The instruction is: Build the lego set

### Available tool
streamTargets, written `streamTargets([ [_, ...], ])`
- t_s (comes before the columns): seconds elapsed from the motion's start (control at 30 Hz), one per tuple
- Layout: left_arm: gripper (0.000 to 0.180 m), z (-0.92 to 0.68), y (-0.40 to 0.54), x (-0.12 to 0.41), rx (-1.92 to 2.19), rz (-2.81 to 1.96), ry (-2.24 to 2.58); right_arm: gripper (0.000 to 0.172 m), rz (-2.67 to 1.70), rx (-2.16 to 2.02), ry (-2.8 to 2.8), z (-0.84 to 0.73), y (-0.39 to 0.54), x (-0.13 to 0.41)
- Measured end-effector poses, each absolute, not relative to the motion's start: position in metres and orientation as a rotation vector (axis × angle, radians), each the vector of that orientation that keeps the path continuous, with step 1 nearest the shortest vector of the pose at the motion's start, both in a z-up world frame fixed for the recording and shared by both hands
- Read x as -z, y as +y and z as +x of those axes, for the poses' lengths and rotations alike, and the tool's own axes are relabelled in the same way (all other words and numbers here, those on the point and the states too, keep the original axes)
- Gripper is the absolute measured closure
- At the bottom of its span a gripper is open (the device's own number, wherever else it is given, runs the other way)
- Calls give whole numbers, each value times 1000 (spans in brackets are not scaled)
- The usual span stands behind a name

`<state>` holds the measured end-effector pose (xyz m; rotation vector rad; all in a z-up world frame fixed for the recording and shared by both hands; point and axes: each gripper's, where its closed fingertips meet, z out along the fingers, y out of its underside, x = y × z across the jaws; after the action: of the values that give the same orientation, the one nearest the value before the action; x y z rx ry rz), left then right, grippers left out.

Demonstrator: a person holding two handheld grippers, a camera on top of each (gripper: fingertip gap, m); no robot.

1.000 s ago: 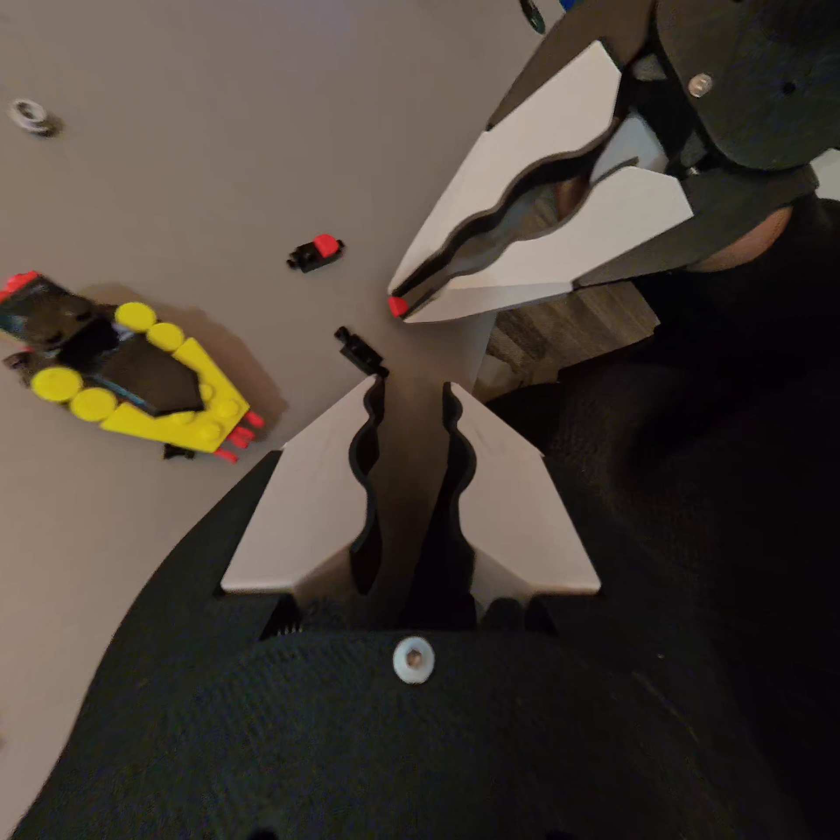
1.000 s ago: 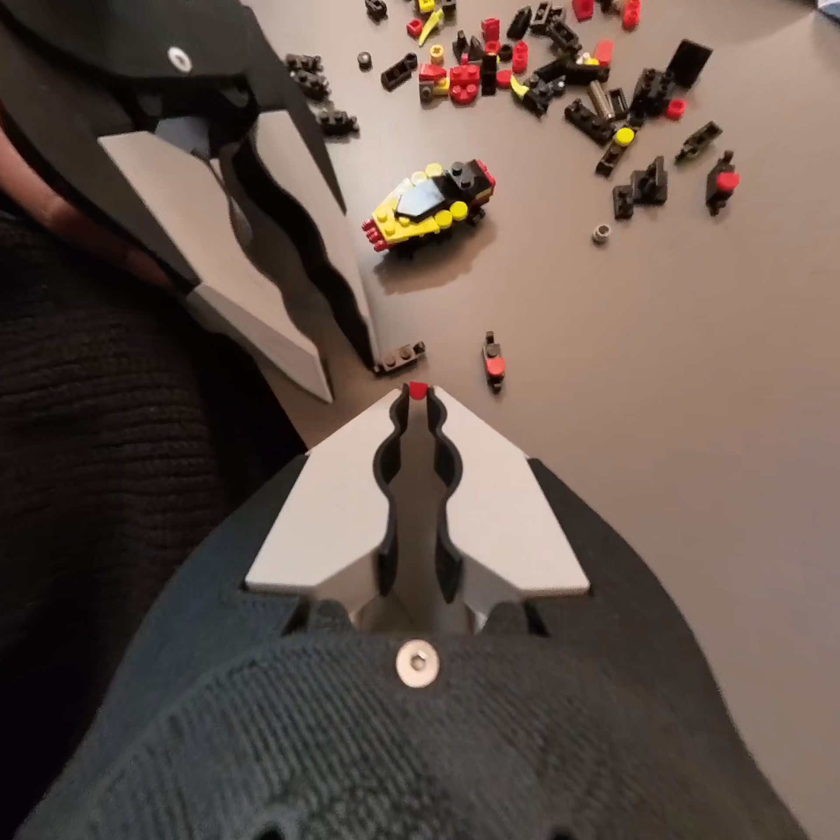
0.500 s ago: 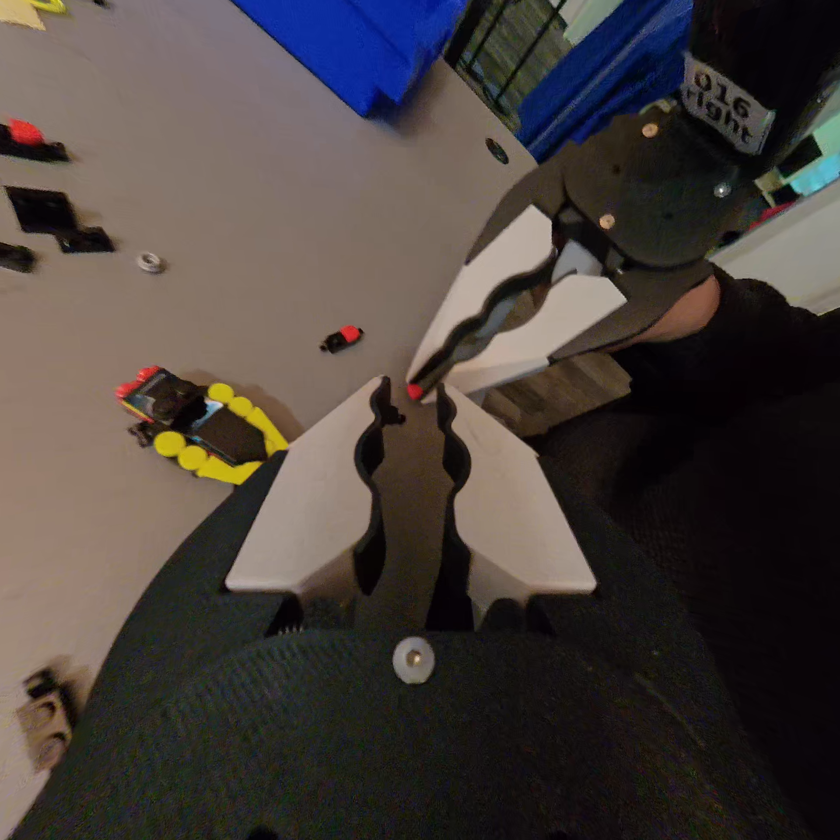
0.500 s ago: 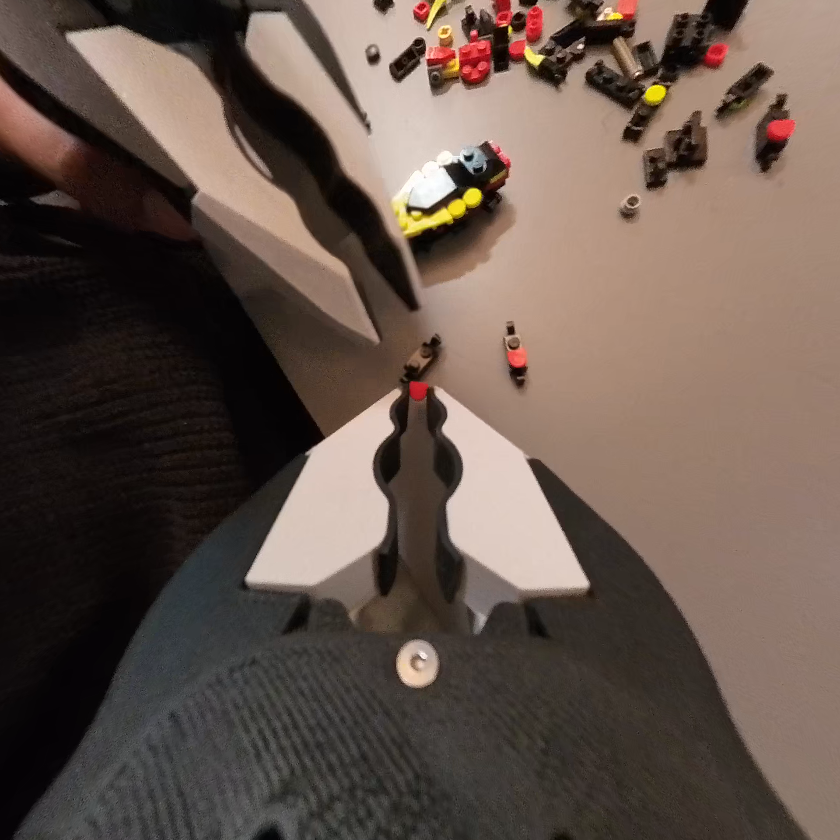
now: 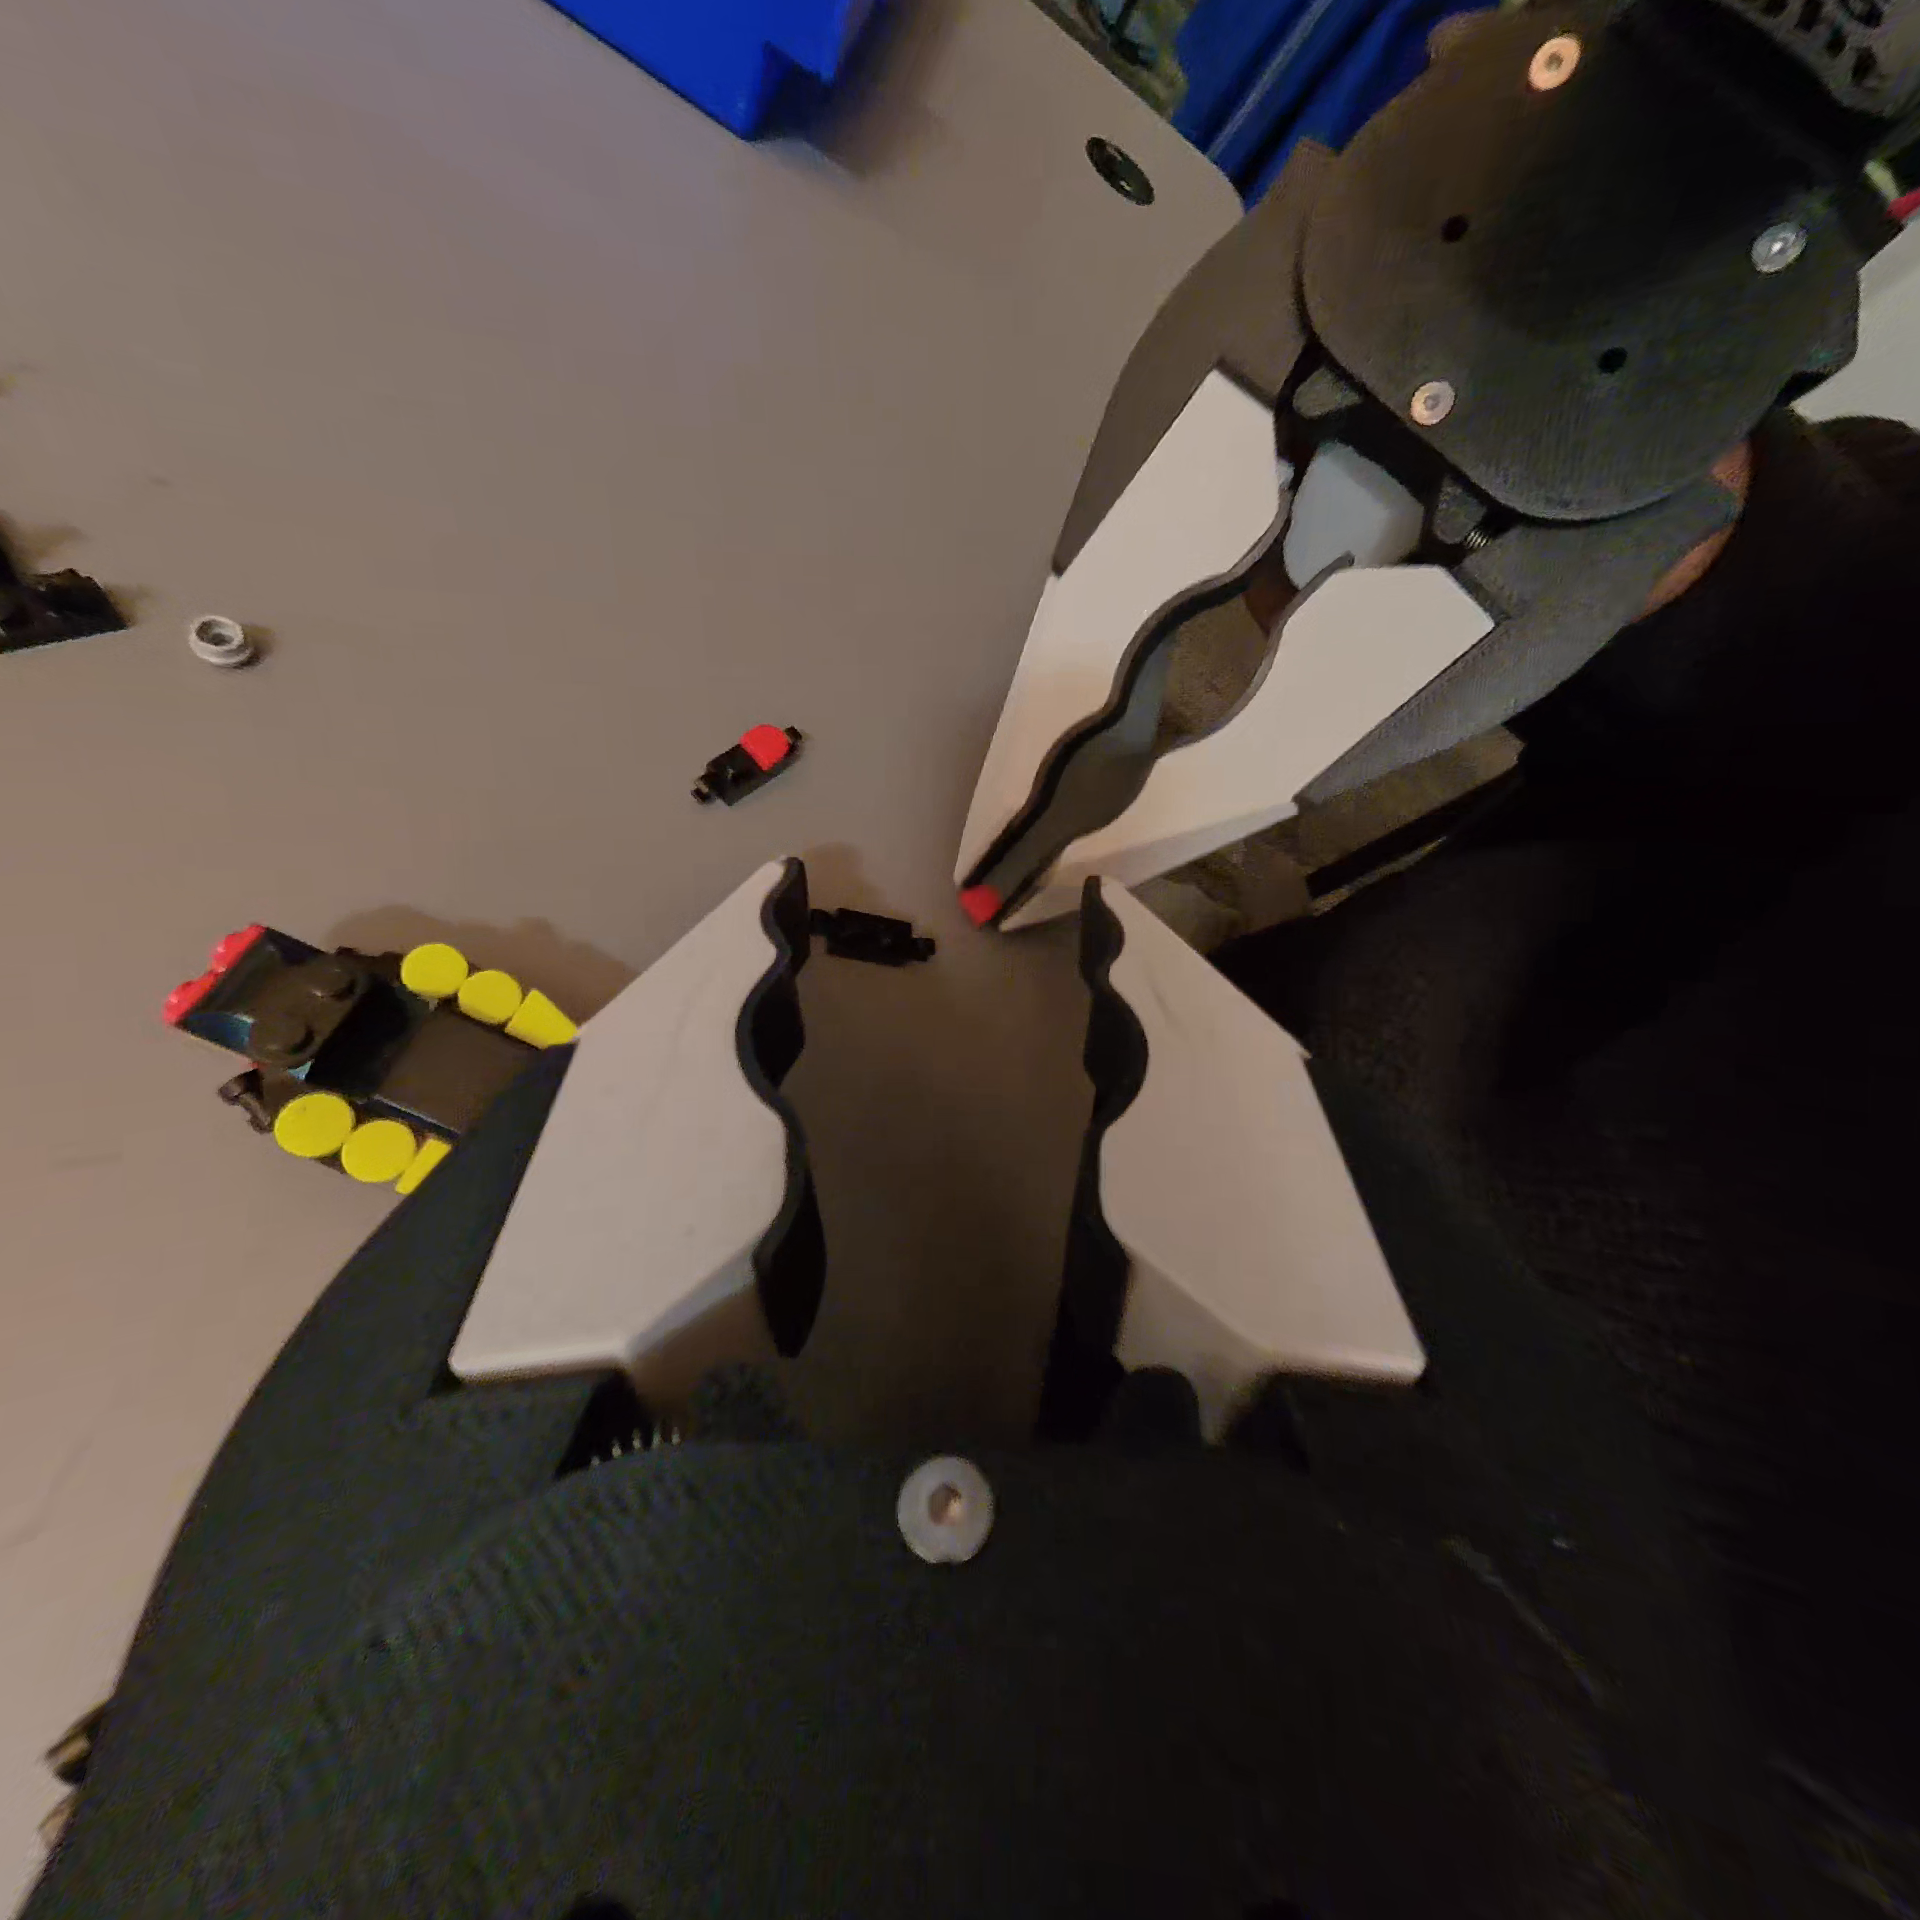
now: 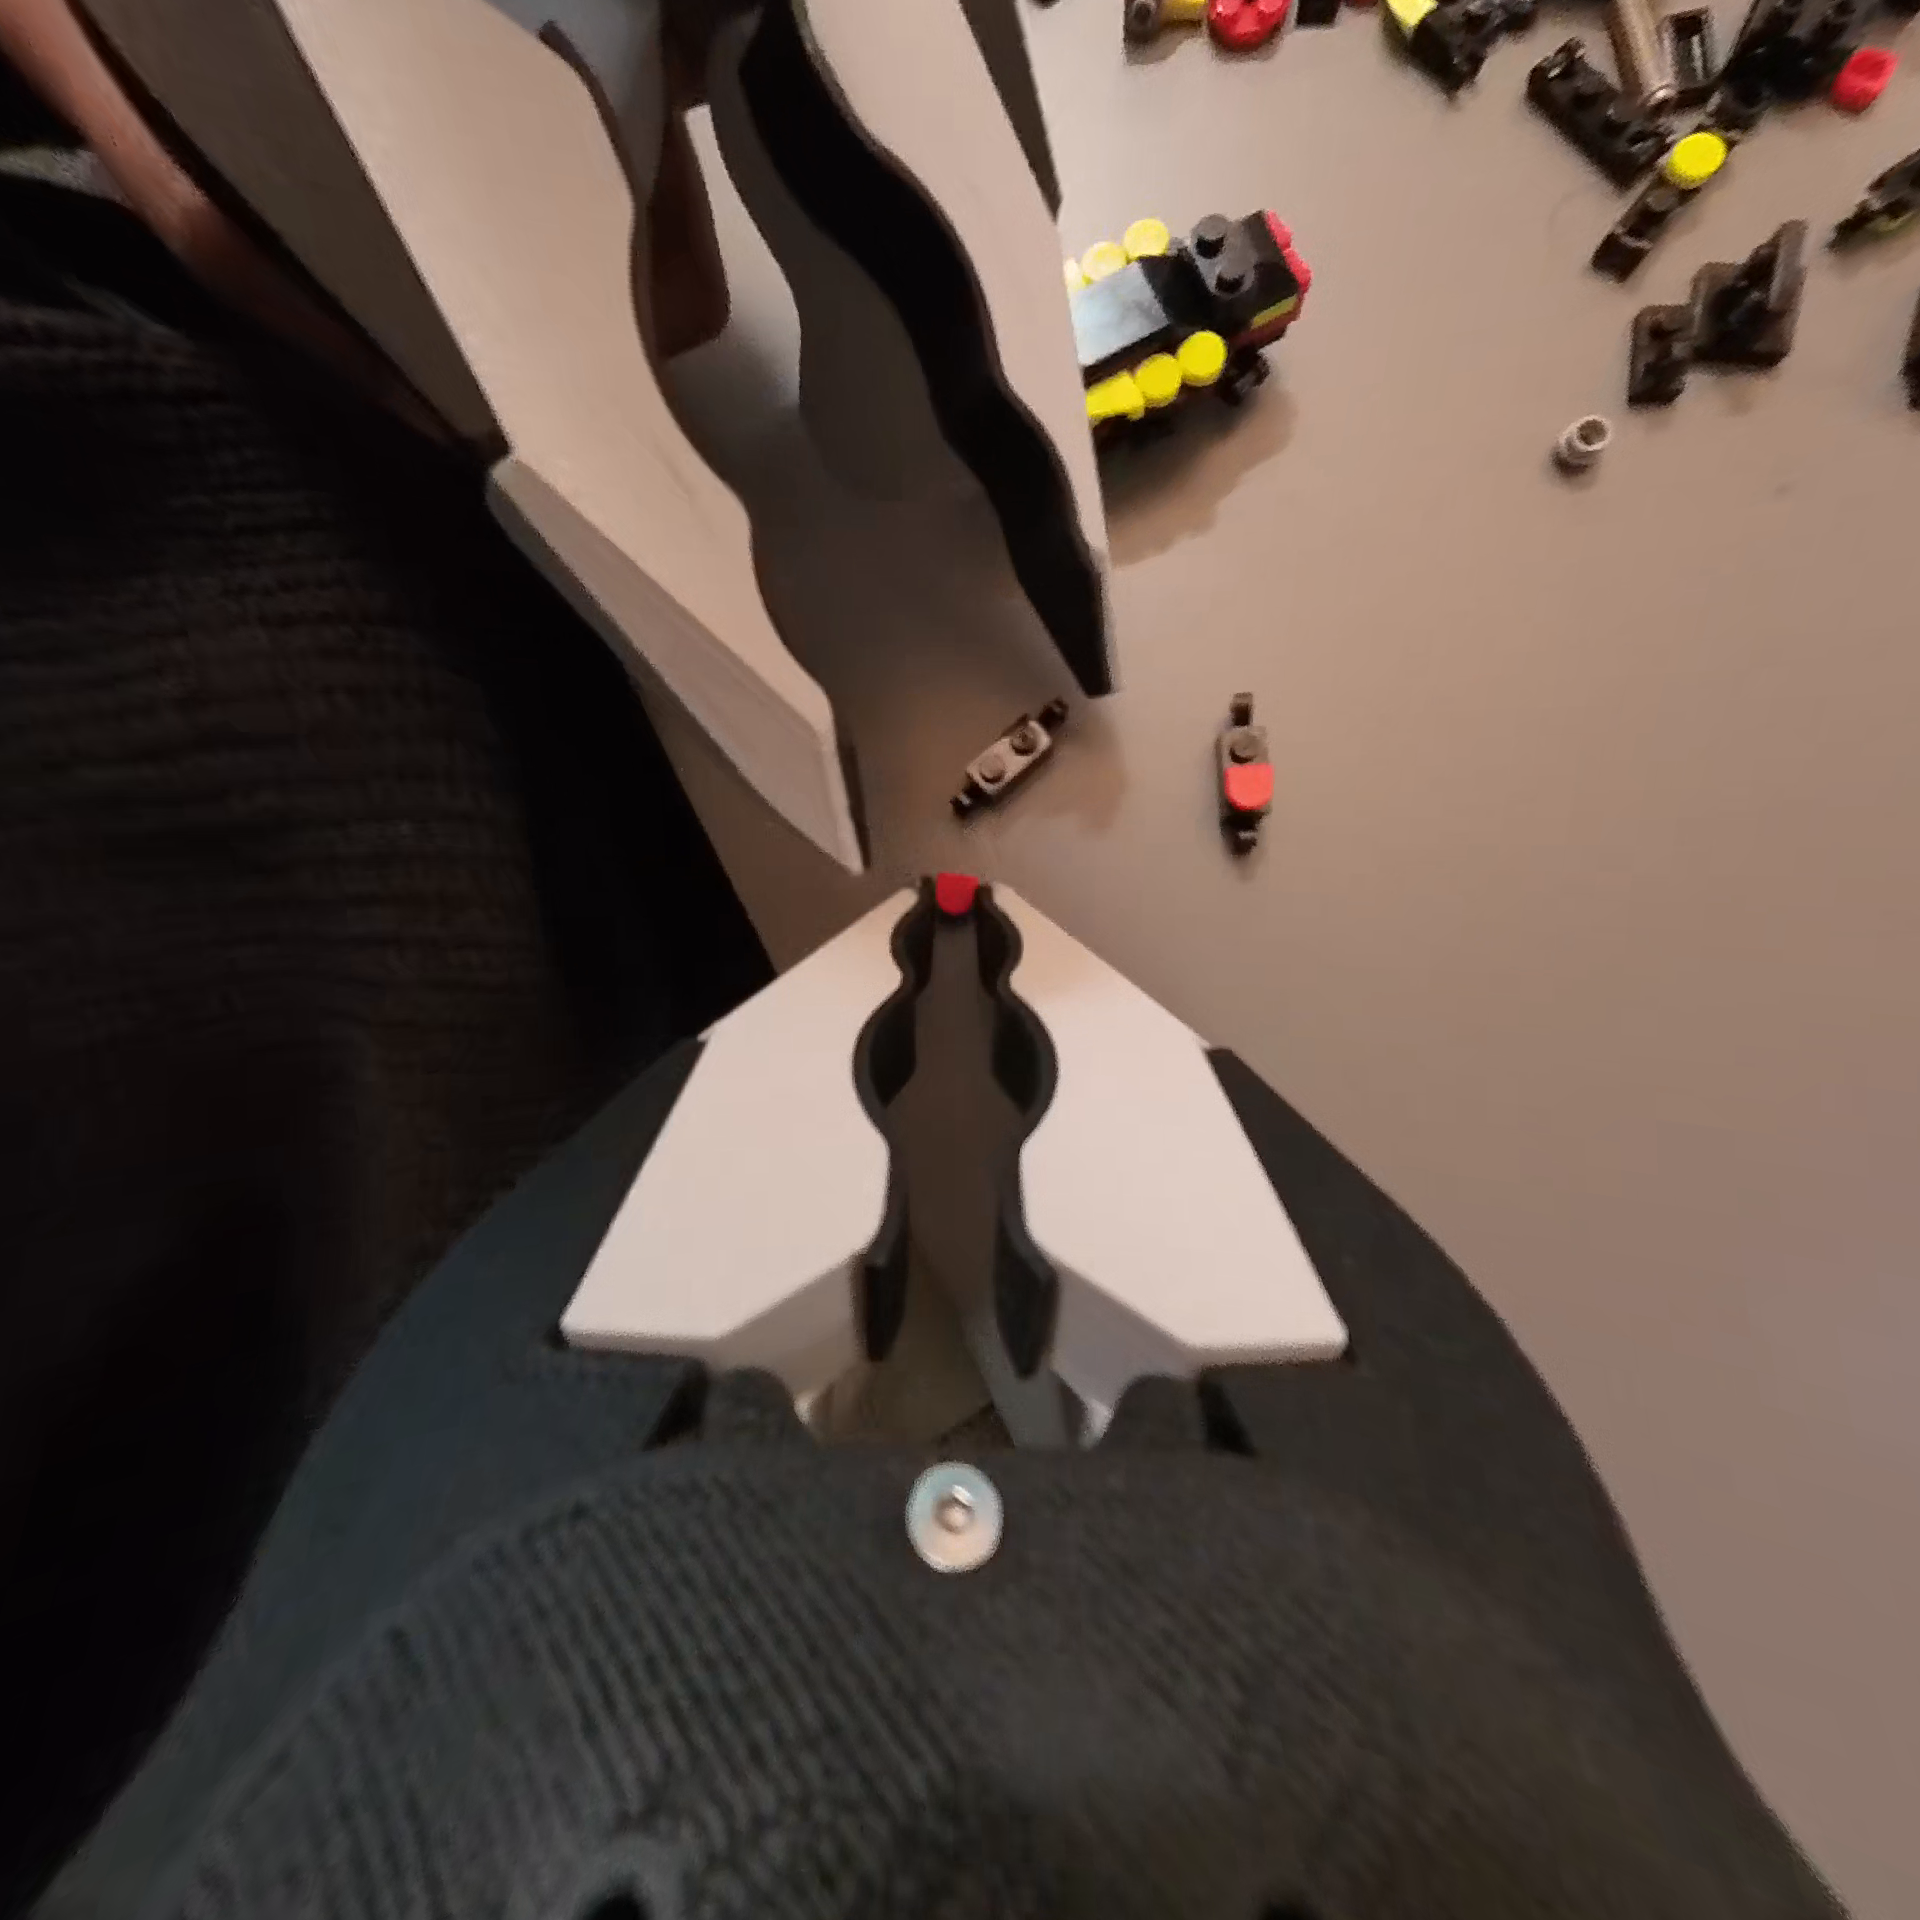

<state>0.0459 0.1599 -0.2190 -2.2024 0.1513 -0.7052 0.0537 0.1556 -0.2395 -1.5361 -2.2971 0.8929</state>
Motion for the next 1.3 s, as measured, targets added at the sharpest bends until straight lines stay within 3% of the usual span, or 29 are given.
streamTargets([
  [1.3,132,50,145,230,687,-2285,154,165,-1419,-851,-2274,35,157,234],
])
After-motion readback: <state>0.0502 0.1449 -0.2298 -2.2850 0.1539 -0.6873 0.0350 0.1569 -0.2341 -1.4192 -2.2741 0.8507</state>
